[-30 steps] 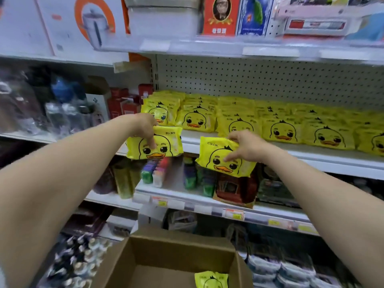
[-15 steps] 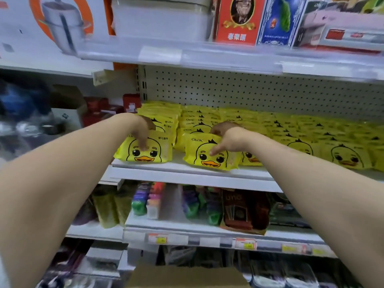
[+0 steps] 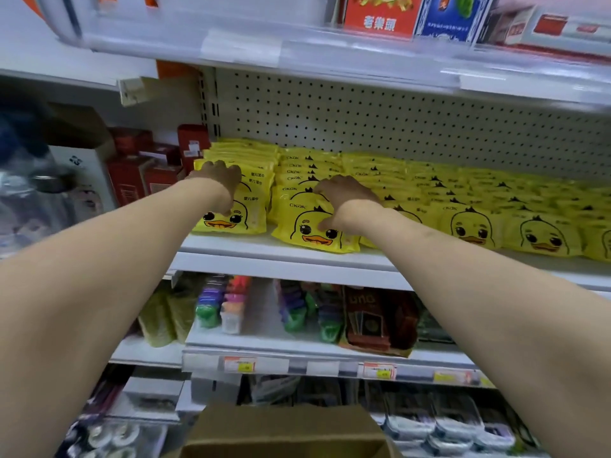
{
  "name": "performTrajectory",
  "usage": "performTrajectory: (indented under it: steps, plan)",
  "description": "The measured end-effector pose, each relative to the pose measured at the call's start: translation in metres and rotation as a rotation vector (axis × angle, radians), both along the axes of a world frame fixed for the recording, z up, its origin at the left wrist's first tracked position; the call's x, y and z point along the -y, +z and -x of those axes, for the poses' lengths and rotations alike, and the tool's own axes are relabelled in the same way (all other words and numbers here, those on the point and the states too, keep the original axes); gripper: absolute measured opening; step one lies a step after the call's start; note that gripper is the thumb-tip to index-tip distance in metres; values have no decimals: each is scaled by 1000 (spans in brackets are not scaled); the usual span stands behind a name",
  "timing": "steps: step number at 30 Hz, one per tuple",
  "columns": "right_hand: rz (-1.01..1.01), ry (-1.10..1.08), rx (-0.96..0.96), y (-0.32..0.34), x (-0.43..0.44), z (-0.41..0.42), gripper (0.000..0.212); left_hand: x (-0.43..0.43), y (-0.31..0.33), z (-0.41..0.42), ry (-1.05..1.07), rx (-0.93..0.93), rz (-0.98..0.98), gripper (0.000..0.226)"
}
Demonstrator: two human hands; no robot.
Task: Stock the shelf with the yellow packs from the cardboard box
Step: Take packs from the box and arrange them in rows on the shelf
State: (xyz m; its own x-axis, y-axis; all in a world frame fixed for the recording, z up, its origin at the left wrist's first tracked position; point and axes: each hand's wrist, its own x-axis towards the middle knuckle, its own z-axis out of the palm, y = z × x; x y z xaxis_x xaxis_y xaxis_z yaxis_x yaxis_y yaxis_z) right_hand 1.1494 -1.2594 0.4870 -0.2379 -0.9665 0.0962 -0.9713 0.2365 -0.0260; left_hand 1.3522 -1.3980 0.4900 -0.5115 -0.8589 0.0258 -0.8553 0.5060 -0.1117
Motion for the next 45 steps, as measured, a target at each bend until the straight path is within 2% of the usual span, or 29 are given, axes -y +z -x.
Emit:
performTrajectory:
  steps: [6, 9, 13, 16, 20, 26, 33, 38, 41, 45]
  plan:
    - [74, 62, 7, -7, -46, 0, 71, -61, -12, 7, -9, -220, 85, 80]
    - [56, 71, -15, -10, -75, 0, 72, -105, -13, 13, -27, -254, 105, 81]
    - [33, 116, -11, -20, -117, 1, 72, -160, -25, 20, -62, -341, 52, 82]
    - [13, 147, -16, -36, -148, 1, 77, -201, -42, 22, -50, -362, 0, 78]
    - [-33, 182, 23, -60, -189, 3, 68, -247, -73, 22, -15, -316, -69, 76]
    - [-141, 205, 38, -120, -244, -2, 59, -309, -142, 17, 23, -257, -198, 74]
    - [-336, 193, 146, -217, -290, -14, 60, -358, -243, -7, 66, -204, -427, 77]
    - [-478, 115, 239, -290, -309, -25, 62, -375, -316, -19, 109, -169, -625, 79]
    - [-572, 94, 225, -330, -311, -31, 57, -376, -359, -24, 126, -162, -730, 74]
    - [-672, 25, 301, -380, -303, -34, 57, -367, -413, -26, 168, -207, -846, 71]
